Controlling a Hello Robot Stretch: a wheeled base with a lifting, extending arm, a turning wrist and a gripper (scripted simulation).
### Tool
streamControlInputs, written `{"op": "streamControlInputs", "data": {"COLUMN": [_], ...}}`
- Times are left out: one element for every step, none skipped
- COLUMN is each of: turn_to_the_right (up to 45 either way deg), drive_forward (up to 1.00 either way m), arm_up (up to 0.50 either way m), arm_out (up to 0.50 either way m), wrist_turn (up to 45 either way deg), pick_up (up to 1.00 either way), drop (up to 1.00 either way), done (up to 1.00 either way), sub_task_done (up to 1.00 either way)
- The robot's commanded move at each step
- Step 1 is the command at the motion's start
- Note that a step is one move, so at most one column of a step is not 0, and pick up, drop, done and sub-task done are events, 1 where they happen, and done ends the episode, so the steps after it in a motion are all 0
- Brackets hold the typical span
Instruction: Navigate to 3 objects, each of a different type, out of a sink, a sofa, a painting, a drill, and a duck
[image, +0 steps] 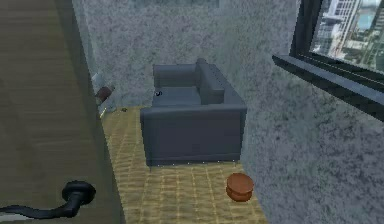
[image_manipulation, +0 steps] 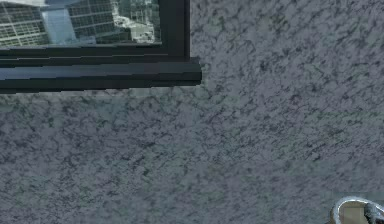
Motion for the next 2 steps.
{"op": "streamControlInputs", "data": {"turn_to_the_right": [-3.0, 0.0], "drive_forward": [0.0, 0.45], "arm_up": [0.0, 0.0], "arm_out": [0.0, 0.0], "wrist_turn": [0.0, 0.0], "pick_up": [0.0, 0.0], "drop": [0.0, 0.0], "done": [0.0, 0.0], "sub_task_done": [0.0, 0.0]}}
